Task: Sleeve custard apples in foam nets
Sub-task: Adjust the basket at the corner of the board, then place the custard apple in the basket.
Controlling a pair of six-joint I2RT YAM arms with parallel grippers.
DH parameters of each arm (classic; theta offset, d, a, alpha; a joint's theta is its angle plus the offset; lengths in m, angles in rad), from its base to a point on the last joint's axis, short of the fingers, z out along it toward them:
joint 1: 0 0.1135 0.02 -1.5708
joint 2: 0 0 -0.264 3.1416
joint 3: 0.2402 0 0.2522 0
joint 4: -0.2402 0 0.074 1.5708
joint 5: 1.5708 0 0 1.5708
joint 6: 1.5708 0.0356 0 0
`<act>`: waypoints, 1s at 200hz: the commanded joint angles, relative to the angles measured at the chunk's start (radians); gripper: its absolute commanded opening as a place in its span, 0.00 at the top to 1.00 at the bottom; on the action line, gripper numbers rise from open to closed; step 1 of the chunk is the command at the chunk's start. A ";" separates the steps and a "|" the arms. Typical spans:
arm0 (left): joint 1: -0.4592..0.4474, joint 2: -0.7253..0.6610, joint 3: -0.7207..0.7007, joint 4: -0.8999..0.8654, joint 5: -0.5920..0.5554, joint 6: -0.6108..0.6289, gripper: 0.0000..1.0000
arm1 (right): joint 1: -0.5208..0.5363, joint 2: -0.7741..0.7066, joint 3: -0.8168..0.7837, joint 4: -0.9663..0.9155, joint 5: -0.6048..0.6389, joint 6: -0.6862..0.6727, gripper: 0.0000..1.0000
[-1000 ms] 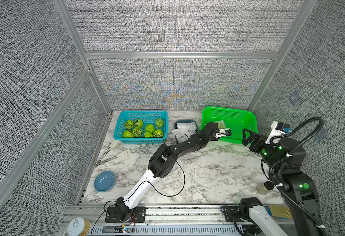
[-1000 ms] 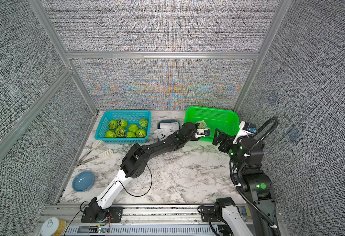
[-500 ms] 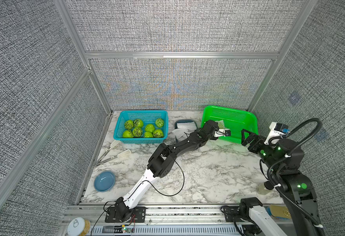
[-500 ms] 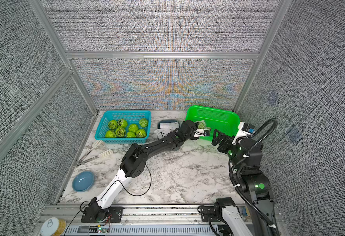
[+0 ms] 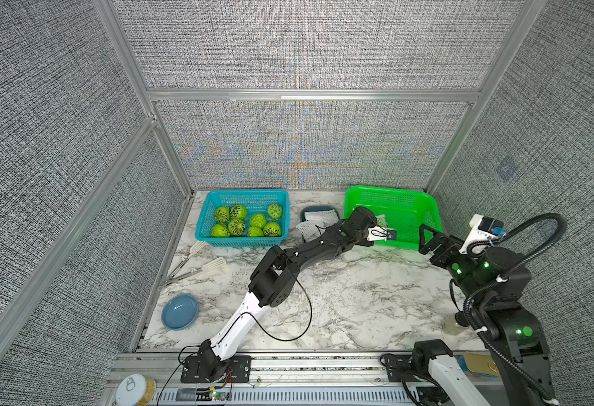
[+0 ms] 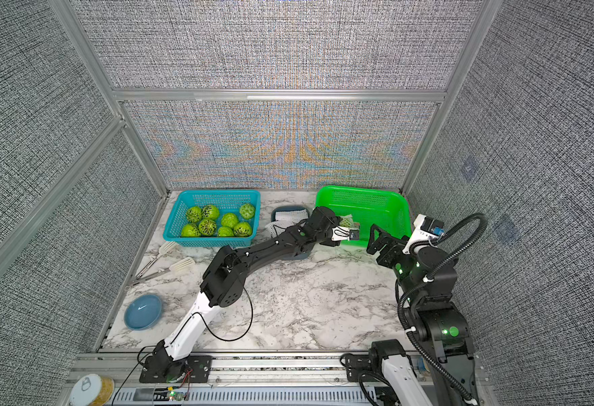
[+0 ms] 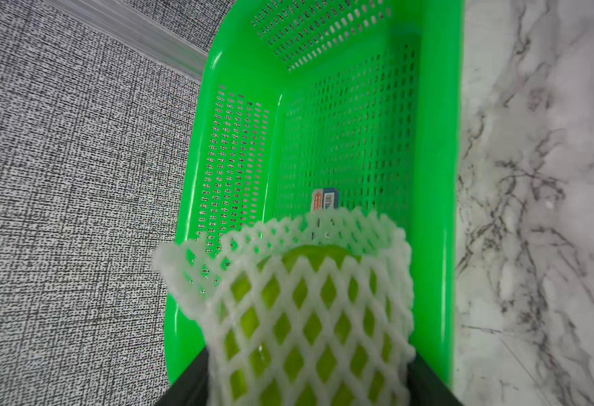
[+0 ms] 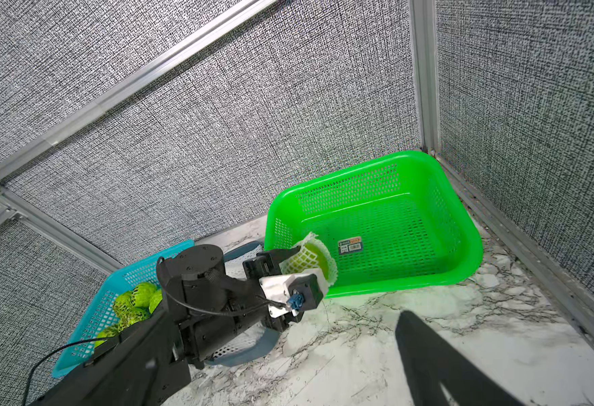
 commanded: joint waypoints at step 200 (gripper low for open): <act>0.065 0.140 0.150 0.092 -0.096 0.071 0.29 | 0.025 -0.030 -0.070 0.044 -0.023 0.039 0.01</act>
